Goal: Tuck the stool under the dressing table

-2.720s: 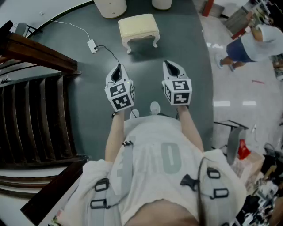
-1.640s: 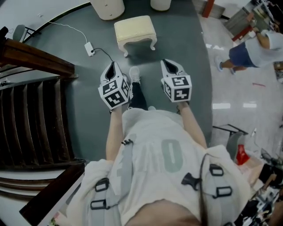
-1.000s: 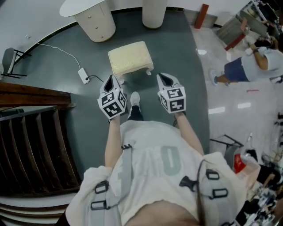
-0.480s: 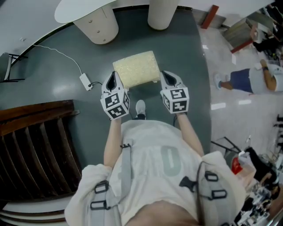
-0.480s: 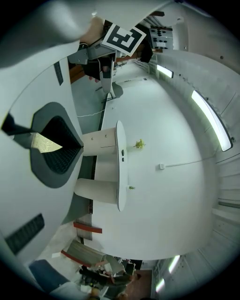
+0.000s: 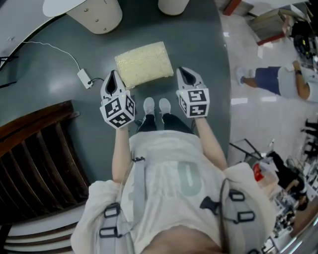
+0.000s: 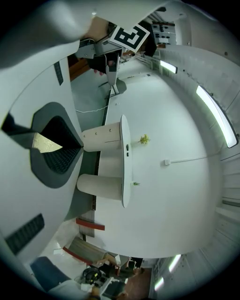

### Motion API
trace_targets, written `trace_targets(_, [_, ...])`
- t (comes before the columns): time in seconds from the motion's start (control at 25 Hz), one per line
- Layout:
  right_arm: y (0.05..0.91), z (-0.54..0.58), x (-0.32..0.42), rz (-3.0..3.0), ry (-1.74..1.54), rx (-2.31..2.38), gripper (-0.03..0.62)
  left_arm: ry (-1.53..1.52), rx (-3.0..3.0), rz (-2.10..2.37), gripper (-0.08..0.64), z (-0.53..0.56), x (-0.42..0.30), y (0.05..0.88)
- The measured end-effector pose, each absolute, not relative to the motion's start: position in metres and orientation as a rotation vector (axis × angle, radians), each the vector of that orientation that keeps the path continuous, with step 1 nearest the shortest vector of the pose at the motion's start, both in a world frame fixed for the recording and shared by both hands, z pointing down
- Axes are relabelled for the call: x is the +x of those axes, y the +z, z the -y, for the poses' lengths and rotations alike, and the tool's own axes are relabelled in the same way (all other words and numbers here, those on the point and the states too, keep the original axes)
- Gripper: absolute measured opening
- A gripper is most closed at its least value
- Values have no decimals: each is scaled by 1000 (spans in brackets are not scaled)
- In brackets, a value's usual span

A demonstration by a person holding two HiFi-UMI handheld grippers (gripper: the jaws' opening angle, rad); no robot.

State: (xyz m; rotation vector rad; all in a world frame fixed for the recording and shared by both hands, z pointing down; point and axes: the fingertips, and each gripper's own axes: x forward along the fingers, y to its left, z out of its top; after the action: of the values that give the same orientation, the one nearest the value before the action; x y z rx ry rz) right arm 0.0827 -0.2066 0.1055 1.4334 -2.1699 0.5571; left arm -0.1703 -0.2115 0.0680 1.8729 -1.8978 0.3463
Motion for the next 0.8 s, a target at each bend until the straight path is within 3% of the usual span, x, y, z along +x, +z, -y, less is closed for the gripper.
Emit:
trace_targets(0.72, [116,189,74,2203,539,1387,3,423,1894,1915,6,180,-167,84])
trace_targets(0.76, [116,187,73,2212,544,1373,5,421,1911,1878,21,180,-164,86])
trace_targets(0.8, [117,186,71,2226,561,1358,5,412,1931,1840,84,181,-160,89])
